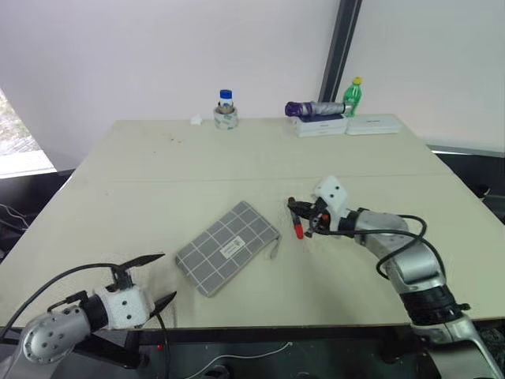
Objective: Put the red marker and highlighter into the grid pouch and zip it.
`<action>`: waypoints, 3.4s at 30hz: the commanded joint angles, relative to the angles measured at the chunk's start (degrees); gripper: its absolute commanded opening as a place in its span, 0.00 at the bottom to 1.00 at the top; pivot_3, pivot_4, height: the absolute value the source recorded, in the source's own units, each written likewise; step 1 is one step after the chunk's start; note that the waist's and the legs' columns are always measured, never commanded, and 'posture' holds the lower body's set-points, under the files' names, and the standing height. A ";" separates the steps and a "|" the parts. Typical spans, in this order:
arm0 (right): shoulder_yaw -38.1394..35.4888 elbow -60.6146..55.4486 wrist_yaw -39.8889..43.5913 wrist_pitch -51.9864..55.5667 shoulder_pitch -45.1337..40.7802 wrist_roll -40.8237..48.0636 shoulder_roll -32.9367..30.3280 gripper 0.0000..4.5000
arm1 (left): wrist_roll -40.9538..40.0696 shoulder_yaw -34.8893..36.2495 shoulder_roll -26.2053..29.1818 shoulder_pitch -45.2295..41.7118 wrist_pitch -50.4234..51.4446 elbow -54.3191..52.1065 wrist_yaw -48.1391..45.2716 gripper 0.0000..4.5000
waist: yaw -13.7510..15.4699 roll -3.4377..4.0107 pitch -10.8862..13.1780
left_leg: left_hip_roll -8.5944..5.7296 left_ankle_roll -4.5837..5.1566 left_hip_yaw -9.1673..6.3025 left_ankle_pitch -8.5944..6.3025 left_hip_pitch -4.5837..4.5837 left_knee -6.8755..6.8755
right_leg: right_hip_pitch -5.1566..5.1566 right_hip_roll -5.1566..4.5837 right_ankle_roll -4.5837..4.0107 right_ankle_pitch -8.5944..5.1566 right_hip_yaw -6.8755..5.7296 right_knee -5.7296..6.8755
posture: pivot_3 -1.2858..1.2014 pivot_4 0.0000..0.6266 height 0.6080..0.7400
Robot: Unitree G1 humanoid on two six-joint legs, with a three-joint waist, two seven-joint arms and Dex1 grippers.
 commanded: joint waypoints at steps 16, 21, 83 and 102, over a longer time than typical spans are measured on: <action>10.72 19.08 -5.27 -4.79 -10.44 -15.89 7.75 0.01 | 9.41 -10.33 -1.00 -10.42 -6.46 7.16 5.42 1.00 | -0.30 0.04 -0.01 | -0.04 -0.02 -0.05 0.02 0.09 0.00 | 0.03 0.18 0.10 0.08 0.00 0.14 | 0.52 0.24 0.97; 11.66 18.71 -3.76 -5.51 -9.46 -16.27 9.72 0.01 | 9.30 -12.08 -1.40 -11.76 -5.96 6.61 5.19 1.00 | -0.29 0.05 -0.02 | -0.04 -0.03 -0.05 0.03 0.10 0.01 | 0.03 0.19 0.10 0.08 0.00 0.17 | 0.52 0.24 0.97; -2.92 4.61 -1.91 4.98 -10.50 -3.57 7.37 0.98 | -17.51 -8.10 -16.93 -17.10 27.19 -12.01 5.87 0.00 | -1.39 0.04 -0.03 | -0.02 -0.07 -0.12 0.06 0.08 0.09 | 0.01 0.26 0.08 0.08 0.01 0.35 | 0.52 0.24 0.97; 1.04 -0.92 -0.11 8.54 -9.06 -1.21 9.16 0.01 | -12.75 -8.54 -17.77 -17.81 27.28 -10.54 8.56 0.00 | -1.49 0.04 -0.03 | -0.02 -0.07 -0.14 0.06 0.08 0.08 | 0.00 0.26 0.08 0.08 0.02 0.35 | 0.52 0.24 0.97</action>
